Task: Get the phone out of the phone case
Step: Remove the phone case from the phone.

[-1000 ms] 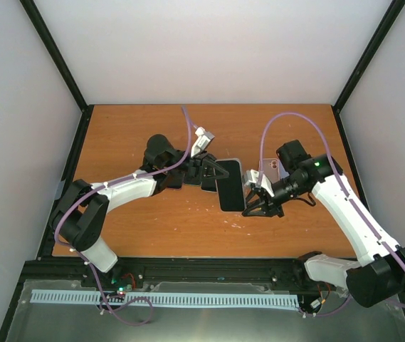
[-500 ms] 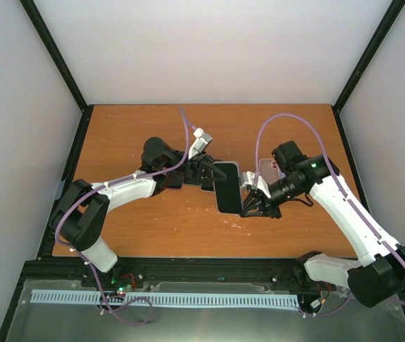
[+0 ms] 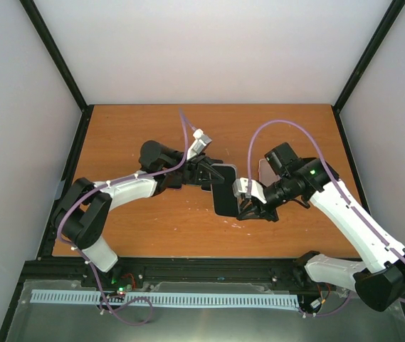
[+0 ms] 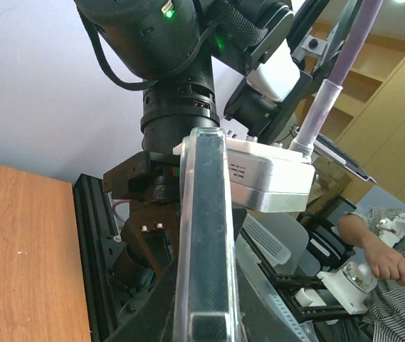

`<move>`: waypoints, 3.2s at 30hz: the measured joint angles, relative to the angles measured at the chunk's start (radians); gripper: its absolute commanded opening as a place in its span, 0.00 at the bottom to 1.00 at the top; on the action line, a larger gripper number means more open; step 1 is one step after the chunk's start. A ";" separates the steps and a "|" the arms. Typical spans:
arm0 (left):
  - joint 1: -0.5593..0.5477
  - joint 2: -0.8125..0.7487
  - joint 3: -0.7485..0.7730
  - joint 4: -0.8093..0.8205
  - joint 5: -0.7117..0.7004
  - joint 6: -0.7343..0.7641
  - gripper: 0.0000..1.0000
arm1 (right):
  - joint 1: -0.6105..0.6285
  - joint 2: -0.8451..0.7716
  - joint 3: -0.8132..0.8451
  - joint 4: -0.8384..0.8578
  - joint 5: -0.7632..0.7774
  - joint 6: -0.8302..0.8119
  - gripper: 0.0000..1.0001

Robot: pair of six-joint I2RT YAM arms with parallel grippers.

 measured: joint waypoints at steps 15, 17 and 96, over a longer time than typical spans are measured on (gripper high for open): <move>-0.007 0.032 0.039 0.005 0.048 -0.040 0.00 | 0.053 -0.006 0.005 0.025 0.085 -0.003 0.06; -0.007 0.037 0.048 0.003 0.054 -0.045 0.00 | 0.055 -0.008 0.006 0.027 0.093 -0.007 0.06; 0.022 0.059 -0.045 0.122 -0.144 -0.160 0.00 | -0.171 0.095 -0.089 0.557 -0.208 0.888 0.25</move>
